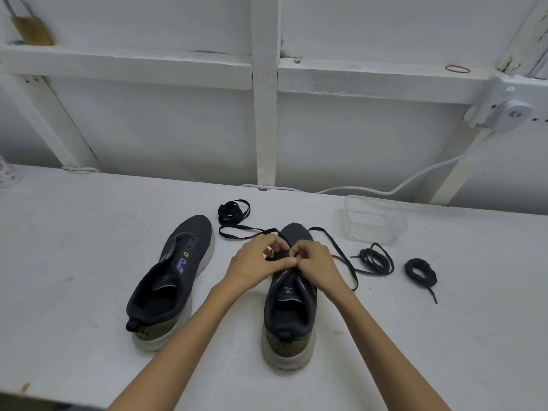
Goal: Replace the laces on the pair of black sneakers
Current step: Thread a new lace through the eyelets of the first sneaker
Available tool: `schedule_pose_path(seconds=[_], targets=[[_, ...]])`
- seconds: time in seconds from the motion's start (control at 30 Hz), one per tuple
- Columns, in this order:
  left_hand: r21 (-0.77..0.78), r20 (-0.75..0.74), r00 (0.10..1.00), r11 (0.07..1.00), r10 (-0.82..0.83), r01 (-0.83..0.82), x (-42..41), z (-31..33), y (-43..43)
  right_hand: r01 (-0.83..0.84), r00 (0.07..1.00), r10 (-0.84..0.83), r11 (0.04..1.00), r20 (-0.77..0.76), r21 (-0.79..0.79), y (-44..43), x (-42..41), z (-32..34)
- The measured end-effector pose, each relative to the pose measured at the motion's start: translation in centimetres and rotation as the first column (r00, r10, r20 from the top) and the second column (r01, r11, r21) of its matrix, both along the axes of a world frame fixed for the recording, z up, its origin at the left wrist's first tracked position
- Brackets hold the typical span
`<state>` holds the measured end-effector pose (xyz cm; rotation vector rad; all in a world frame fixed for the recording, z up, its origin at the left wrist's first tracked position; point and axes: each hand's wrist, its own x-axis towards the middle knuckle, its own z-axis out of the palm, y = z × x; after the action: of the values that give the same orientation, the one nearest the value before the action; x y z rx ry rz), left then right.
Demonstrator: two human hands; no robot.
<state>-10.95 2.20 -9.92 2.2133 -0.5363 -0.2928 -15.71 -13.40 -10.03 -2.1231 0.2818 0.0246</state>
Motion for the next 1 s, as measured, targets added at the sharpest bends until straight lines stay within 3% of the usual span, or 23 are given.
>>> schedule_pose_path(seconds=[0.07, 0.17, 0.2, 0.27, 0.33, 0.57, 0.7, 0.9, 1.0], targets=[[0.032, -0.004, 1.000, 0.999, 0.013, -0.013, -0.5, 0.4, -0.2, 0.019, 1.000, -0.020, 0.998, 0.021, 0.053, 0.1, -0.1, -0.3], [0.066, 0.043, 0.997, 0.996, 0.063, -0.066, -1.3, 0.9, -0.8, 0.096, 0.995, -0.100, 0.958, -0.001, 0.271, -0.4, -0.5, -0.6], [0.084, 0.073, 0.994, 0.993, 0.078, -0.084, -1.6, 0.9, -0.9, 0.119, 0.992, -0.121, 0.914, -0.020, 0.389, -0.7, -0.6, -0.7], [0.110, 0.116, 0.989, 0.988, 0.094, -0.106, -1.7, 0.6, -1.1, 0.153, 0.986, -0.157, 0.737, -0.053, 0.658, -1.2, -0.9, -0.9], [0.106, 0.126, 0.988, 0.989, 0.091, -0.105, -1.6, 0.3, -1.3, 0.158, 0.982, -0.177, 0.593, -0.064, 0.790, -1.6, -1.2, -1.0], [-0.135, 0.153, 0.981, 0.986, 0.118, -0.097, -1.2, -0.7, -1.5, 0.068, 0.984, -0.161, 0.746, 0.081, 0.662, -2.3, -1.3, 0.9], [-0.183, 0.134, 0.980, 0.976, 0.147, -0.122, -1.7, -0.8, -1.7, -0.022, 0.991, -0.049, 0.851, 0.122, 0.524, -2.4, -1.2, 1.6], [-0.251, 0.147, 0.984, 0.966, 0.104, -0.065, -2.1, -0.8, -1.8, -0.028, 0.987, -0.048, 0.882, 0.150, 0.470, -2.0, -0.5, 2.4], [-0.380, 0.092, 0.989, 0.922, 0.116, -0.073, -2.2, -0.6, -1.9, -0.045, 0.984, -0.022, 0.928, 0.176, 0.369, -2.0, -0.3, 2.8]])
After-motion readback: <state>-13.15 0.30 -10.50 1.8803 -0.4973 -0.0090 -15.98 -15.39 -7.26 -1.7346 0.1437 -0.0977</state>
